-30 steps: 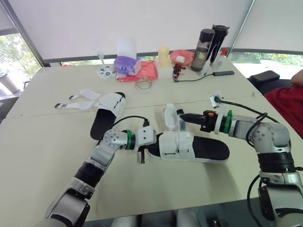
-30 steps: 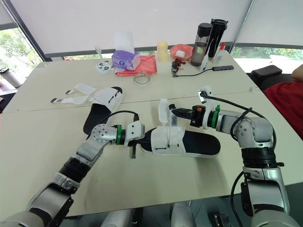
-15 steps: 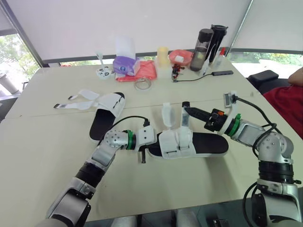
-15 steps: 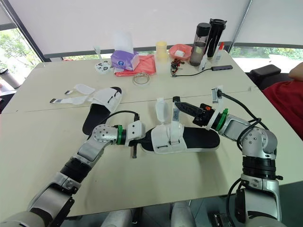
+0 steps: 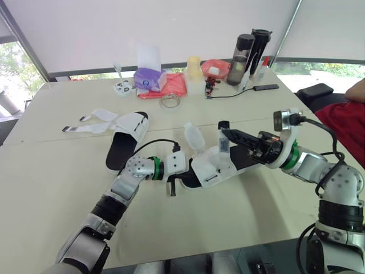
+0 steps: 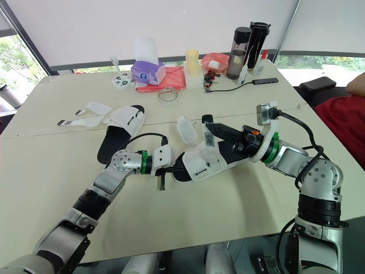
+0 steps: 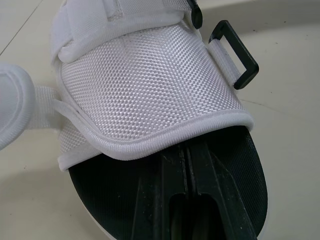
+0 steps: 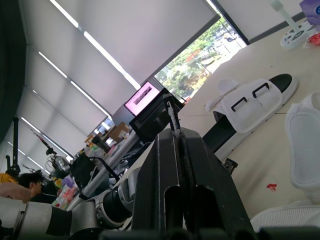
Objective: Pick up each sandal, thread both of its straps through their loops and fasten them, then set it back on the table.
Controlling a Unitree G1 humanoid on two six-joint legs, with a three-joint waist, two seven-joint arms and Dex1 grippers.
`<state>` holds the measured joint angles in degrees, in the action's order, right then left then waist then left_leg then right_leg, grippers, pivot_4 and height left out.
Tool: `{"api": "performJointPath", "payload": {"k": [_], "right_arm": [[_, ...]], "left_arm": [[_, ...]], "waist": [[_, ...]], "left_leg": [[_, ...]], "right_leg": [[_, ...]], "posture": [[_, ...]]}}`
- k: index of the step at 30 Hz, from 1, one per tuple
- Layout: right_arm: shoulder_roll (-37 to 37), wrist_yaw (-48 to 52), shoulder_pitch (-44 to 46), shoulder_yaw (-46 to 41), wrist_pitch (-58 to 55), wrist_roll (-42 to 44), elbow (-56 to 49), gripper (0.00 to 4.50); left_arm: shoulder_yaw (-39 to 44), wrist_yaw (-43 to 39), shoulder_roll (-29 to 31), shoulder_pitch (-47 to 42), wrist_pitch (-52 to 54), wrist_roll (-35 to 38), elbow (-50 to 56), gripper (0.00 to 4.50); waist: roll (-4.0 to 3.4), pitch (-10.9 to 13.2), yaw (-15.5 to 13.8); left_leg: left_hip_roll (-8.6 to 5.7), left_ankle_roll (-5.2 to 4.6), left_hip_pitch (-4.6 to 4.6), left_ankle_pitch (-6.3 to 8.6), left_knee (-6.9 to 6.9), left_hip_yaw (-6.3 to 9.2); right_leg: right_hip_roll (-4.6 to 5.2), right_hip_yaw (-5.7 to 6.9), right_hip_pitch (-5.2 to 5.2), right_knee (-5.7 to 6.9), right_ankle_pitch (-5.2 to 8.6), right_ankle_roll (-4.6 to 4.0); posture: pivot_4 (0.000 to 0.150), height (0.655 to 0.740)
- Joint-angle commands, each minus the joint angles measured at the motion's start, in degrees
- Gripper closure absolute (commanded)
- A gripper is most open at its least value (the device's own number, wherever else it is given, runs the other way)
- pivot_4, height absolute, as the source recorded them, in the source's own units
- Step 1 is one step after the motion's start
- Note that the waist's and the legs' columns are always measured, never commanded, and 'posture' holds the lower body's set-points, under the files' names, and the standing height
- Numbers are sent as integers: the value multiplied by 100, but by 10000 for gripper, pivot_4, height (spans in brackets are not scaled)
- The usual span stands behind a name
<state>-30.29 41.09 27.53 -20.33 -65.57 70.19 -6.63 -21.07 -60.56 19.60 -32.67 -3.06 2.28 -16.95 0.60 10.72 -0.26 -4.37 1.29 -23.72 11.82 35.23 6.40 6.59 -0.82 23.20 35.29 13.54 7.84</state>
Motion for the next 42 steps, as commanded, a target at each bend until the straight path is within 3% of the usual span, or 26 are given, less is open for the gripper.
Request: {"api": "performJointPath", "payload": {"k": [1, 8, 14, 22, 31, 42], "right_arm": [[-69, 77, 134, -47, 68, 267, -237, 44465], [-178, 174, 84, 53, -247, 742, -395, 44465], [-165, -27, 44, 157, -342, 1066, -493, 44465], [-276, -14, -97, 175, -223, 928, -428, 44465], [-307, 22, -282, 259, -138, 907, -563, 44465], [-338, 37, -403, 325, 2, 659, -503, 44465]], "left_arm": [[-34, 191, 41, -116, -170, -311, -329, 45000], [151, 826, -1, -726, -801, -576, -1350, 45000], [140, 767, -98, -977, -1130, -585, -1766, 45000], [-63, -432, -51, -474, -352, -102, -837, 45000], [110, -355, -191, -148, 263, 129, -81, 45000], [-611, 254, 83, -122, -130, -1188, -488, 45000]], "waist": [[0, 0, -6], [0, 0, -24], [1, 0, -32], [1, 1, -36], [1, 0, -45], [-2, -6, -53]], "left_leg": [[0, 0, 0, 0, 0, 0], [-1, 0, 0, 0, 4, 0], [-1, 0, 0, 0, 4, -1], [-4, 0, -6, 0, 1, 0], [-3, 0, -7, 0, 1, 2], [-3, 0, 30, 1, 7, 2]], "right_leg": [[0, 0, 0, 0, 0, 0], [0, 0, -2, 3, -1, 0], [1, 0, -1, 3, -1, 2], [4, 1, 2, 0, -1, 2], [3, 1, 3, 2, 0, 2], [2, 1, -46, -10, 3, -6]], "posture": [[1500, 7400], [1500, 7400], [1500, 7400], [1500, 7400], [1500, 7400], [1500, 7400]]}}
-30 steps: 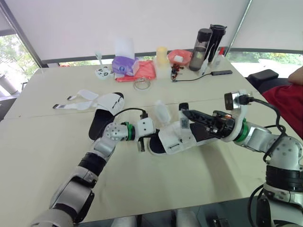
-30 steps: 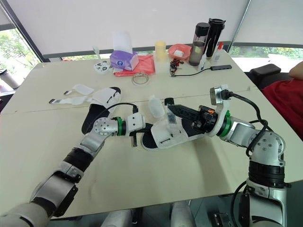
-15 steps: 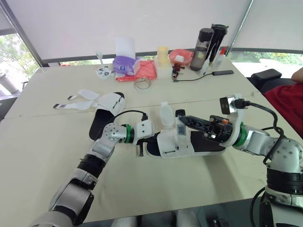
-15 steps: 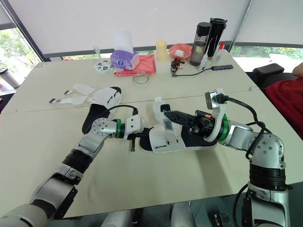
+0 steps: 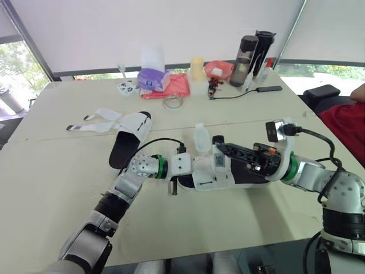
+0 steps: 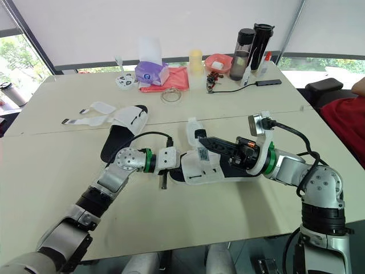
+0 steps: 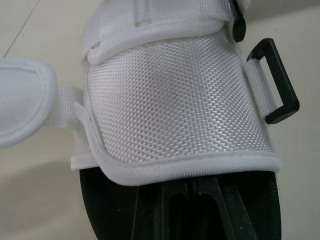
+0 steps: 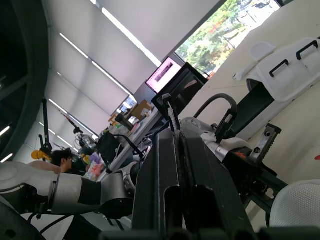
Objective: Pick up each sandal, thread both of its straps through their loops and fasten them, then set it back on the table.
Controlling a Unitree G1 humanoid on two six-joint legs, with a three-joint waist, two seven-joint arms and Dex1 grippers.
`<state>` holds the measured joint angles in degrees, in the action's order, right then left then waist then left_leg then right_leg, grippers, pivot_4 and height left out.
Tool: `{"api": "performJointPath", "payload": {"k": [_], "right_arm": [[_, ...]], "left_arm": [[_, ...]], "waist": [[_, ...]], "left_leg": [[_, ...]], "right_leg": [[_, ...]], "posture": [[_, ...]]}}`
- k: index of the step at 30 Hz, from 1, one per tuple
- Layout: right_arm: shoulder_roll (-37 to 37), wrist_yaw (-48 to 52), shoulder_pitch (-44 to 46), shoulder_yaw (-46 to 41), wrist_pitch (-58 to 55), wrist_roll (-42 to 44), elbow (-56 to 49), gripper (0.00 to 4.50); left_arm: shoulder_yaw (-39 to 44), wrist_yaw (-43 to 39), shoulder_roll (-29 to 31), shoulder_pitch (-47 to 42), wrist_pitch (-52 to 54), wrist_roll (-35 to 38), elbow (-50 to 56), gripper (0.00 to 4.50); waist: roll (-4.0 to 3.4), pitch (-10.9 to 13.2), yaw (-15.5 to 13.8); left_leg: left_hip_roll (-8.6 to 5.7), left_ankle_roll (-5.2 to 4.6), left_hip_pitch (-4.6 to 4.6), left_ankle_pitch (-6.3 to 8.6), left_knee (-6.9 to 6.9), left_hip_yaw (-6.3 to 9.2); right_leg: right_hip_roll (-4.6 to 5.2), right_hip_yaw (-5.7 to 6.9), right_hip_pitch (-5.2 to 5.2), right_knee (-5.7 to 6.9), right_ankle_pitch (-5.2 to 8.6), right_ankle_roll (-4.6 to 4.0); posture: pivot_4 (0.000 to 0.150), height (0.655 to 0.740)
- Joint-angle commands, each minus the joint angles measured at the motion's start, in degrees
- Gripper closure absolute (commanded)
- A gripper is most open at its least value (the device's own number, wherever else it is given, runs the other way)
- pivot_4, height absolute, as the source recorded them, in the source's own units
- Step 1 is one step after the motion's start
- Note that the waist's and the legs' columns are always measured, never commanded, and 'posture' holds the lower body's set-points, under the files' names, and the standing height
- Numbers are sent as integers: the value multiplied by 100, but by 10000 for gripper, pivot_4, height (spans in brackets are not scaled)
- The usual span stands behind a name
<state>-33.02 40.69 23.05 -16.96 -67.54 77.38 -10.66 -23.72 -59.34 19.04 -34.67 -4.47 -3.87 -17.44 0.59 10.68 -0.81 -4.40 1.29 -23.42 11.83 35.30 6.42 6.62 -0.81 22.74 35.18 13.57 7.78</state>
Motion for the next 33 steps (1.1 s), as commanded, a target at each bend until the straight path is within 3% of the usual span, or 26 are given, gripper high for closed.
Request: {"api": "performJointPath", "payload": {"k": [1, 20, 33], "right_arm": [[-57, 63, 54, -1, 240, -141, -67, 44465], [650, -471, 1073, 419, 1692, -2344, 1684, 44465], [924, -1054, 1348, 315, 1751, -3211, 2637, 44465]], "left_arm": [[-385, 156, 156, 59, -47, -640, -474, 45000], [-431, 287, 184, 48, -288, -695, -618, 45000], [-404, 374, 134, 140, -232, -645, -516, 45000]], "waist": [[0, -3, 2], [-25, -47, 11], [-28, -50, 17]], "left_leg": [[0, 0, 5, 0, 0, 0], [0, -1, 10, -1, 4, 0], [0, -1, 11, -2, 4, 1]], "right_leg": [[0, 0, -7, -3, 9, -15], [1, 1, -11, 3, 7, -15], [0, 1, -10, 5, 1, -5]], "posture": [[1500, 7400], [1500, 7400], [1500, 7400]]}}
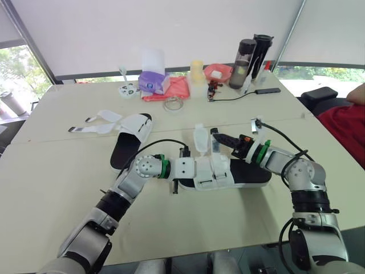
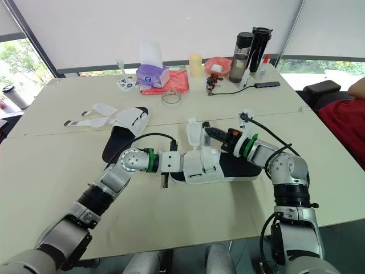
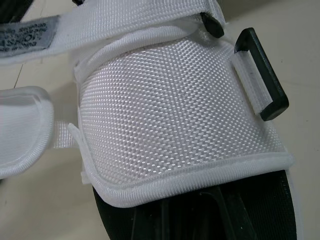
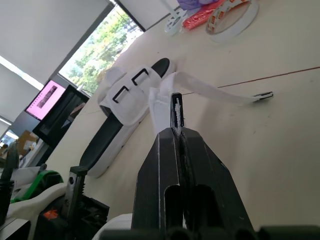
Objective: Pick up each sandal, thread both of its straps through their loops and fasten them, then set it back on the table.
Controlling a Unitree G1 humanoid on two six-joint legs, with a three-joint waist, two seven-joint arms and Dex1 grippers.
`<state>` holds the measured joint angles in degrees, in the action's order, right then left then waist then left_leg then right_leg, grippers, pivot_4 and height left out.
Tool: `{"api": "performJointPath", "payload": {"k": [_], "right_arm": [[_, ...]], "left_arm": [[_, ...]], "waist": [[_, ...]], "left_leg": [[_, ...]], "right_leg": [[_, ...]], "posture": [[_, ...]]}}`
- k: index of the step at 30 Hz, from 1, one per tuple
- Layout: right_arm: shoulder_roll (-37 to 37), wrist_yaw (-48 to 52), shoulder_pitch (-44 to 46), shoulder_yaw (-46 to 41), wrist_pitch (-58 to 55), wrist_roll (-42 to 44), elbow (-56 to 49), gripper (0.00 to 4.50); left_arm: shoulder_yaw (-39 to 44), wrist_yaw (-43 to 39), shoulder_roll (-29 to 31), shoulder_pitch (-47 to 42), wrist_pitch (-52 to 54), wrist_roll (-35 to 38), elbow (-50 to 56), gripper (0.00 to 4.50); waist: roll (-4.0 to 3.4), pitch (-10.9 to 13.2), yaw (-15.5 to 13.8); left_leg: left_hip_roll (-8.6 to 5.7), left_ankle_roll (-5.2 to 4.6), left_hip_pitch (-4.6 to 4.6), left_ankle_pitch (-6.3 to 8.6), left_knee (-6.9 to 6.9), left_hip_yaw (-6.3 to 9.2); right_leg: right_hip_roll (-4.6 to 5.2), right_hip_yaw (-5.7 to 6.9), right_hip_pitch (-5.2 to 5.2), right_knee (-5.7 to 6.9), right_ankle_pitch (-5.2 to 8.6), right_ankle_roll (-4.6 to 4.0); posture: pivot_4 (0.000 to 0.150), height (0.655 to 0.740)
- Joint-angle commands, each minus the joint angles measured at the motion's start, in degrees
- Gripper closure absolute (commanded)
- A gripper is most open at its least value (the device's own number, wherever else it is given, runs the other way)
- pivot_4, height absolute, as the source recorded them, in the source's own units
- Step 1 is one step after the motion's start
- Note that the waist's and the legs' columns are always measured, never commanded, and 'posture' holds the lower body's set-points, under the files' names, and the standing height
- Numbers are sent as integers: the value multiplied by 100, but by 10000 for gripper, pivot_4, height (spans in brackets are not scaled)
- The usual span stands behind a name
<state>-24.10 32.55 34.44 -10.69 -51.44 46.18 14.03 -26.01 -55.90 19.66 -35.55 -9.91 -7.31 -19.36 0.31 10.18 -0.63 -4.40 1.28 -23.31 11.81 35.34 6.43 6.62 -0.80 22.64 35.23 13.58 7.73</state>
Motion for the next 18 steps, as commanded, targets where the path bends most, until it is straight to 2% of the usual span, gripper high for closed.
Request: {"api": "performJointPath", "payload": {"k": [1, 10, 18], "right_arm": [[39, -269, 219, -345, 123, -103, 221, 44465], [11, -523, 143, -724, -218, 57, 366, 44465], [-253, -448, -166, -204, -848, -335, 223, 44465]], "left_arm": [[-173, 35, 71, 232, 317, -299, -317, 45000], [-168, 87, 78, 246, 319, -284, -302, 45000], [-162, 131, 34, 220, 281, -280, -348, 45000]], "waist": [[0, 0, -3], [-2, -1, -4], [-4, -6, -16]], "left_leg": [[0, 0, 0, 0, 0, 0], [0, 0, 1, -1, 0, 1], [-1, 0, 1, -1, 0, 3]], "right_leg": [[0, 0, 0, 0, 0, 0], [0, 0, -1, 2, 3, -7], [0, 0, -3, 1, 6, -9]], "posture": [[1500, 7400], [1500, 7400], [1500, 7400]]}}
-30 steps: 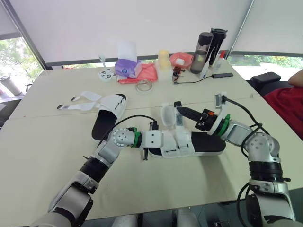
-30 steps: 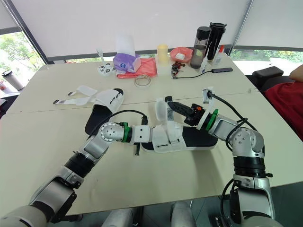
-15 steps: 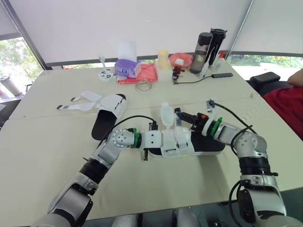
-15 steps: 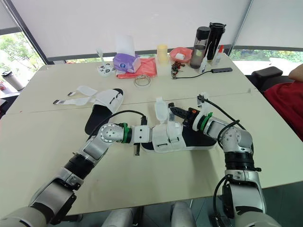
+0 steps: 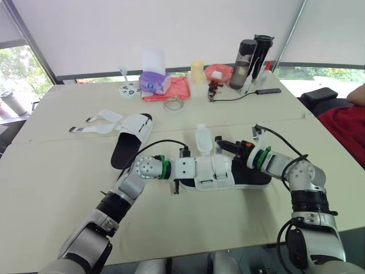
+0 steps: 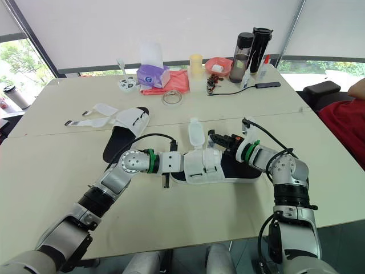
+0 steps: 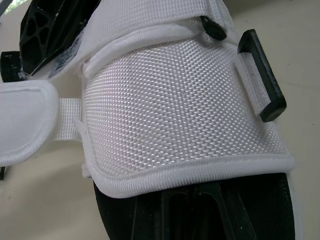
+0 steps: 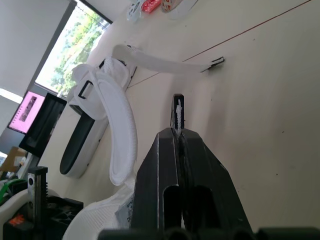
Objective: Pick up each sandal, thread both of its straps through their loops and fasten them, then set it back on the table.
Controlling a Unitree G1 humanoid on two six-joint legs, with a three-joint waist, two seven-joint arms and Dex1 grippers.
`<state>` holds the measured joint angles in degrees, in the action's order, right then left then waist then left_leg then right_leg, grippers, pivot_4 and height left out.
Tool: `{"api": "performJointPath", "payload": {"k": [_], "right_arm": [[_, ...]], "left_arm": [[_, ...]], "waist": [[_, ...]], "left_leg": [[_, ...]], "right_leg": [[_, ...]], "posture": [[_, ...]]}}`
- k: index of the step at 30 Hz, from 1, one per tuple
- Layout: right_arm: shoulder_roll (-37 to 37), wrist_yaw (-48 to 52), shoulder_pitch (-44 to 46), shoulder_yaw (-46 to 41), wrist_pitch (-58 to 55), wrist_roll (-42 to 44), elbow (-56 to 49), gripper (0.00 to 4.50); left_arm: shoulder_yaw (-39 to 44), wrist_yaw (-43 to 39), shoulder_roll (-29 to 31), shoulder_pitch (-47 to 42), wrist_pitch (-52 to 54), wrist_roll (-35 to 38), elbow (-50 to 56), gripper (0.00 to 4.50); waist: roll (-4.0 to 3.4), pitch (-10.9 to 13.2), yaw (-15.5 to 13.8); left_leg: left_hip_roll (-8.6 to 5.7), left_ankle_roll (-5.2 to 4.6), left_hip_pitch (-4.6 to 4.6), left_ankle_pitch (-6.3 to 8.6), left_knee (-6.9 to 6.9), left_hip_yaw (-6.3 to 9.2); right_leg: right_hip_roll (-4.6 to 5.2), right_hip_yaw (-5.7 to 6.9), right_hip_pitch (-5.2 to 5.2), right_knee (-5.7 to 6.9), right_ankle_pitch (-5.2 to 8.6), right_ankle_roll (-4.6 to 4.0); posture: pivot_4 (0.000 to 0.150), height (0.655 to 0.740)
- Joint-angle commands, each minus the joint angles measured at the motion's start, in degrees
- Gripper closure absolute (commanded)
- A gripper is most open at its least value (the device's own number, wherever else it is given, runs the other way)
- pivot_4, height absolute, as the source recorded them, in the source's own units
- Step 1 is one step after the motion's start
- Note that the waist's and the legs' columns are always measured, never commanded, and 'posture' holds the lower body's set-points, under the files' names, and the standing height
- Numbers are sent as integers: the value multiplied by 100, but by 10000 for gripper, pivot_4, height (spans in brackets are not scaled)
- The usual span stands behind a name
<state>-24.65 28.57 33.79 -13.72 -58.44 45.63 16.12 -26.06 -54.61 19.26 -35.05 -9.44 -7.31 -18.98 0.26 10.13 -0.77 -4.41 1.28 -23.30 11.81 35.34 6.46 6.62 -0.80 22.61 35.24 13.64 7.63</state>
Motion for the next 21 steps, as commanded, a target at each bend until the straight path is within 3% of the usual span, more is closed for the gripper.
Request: {"api": "performJointPath", "payload": {"k": [1, 4, 11, 21], "right_arm": [[-213, -48, -80, 120, -182, -306, 45, 44465], [-217, -49, -21, 129, -124, -396, 109, 35689], [-264, 7, 46, 101, 48, -685, 138, 359], [-609, 519, 379, 100, 1189, -1075, -568, 359]], "left_arm": [[-154, 8, 65, 158, 229, -278, -399, 45000], [-145, 22, 47, 135, 218, -273, -426, 45000], [-124, 40, 34, 144, 221, -265, -427, 45000], [-126, 48, -6, 150, 210, -251, -420, 45000]], "waist": [[1, -2, -3], [1, -4, -3], [1, -4, 8], [1, -4, 21]], "left_leg": [[0, 0, 0, 0, 0, 1], [-1, 0, 0, 0, -1, 2], [0, 0, -1, 0, -7, 2], [0, 0, -3, 0, -7, -1]], "right_leg": [[0, 1, -1, -1, 1, 1], [0, 2, -3, -3, 1, 2], [0, 3, 2, -3, 0, 5], [1, 2, 5, -5, -1, 16]], "posture": [[1500, 7400], [1500, 7400], [1500, 7400], [1500, 7400]]}}
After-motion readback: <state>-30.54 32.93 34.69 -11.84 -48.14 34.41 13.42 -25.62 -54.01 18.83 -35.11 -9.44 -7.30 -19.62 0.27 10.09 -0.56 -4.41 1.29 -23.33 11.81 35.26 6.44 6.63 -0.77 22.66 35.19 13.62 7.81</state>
